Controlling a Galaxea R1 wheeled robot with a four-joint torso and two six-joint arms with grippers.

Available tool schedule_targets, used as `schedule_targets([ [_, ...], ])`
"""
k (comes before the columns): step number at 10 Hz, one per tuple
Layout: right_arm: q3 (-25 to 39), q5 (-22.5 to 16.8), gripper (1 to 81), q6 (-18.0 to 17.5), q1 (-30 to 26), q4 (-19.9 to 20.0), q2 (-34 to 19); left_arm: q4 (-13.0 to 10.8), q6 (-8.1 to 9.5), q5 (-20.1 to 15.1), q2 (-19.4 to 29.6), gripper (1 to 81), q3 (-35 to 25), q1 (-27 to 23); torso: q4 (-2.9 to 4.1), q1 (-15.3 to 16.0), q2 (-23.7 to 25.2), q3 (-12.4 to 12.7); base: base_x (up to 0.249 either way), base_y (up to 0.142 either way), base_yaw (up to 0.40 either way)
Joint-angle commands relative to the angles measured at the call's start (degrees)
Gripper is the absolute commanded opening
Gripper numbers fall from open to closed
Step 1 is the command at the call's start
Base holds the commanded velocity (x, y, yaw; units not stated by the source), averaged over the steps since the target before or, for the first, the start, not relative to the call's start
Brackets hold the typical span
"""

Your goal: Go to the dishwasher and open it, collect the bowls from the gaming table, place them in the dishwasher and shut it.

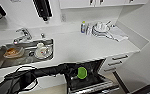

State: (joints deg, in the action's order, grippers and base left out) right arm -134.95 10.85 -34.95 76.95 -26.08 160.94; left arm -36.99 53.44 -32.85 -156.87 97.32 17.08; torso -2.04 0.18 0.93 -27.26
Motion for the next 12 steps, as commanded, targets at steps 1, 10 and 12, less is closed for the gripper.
schedule_targets([
  [1, 1.63, -1.8, 1.0, -0.03, -0.78, -0.64, -0.42, -5.2, 4.3, 1.21, -6.61, 1.0, 6.73, -10.0, 0.0, 0.0, 0.0, 0.0, 0.0, 0.0, 0.0],
  [10, 1.1, -1.8, 1.0, -0.12, -0.86, -0.82, 0.64, -5.03, 4.39, 1.74, -18.84, 81.1, 12.02, -10.7, 0.0, 0.0, -0.02, -0.02, 0.0, 0.0, 0.0],
  [12, 1.1, -1.8, 1.0, -0.12, -0.96, -0.82, 0.64, -4.41, 4.39, 1.65, -17.78, 81.1, 10.44, -10.18, 0.0, 0.0, -0.02, -0.02, 0.0, 0.0, 0.0],
])
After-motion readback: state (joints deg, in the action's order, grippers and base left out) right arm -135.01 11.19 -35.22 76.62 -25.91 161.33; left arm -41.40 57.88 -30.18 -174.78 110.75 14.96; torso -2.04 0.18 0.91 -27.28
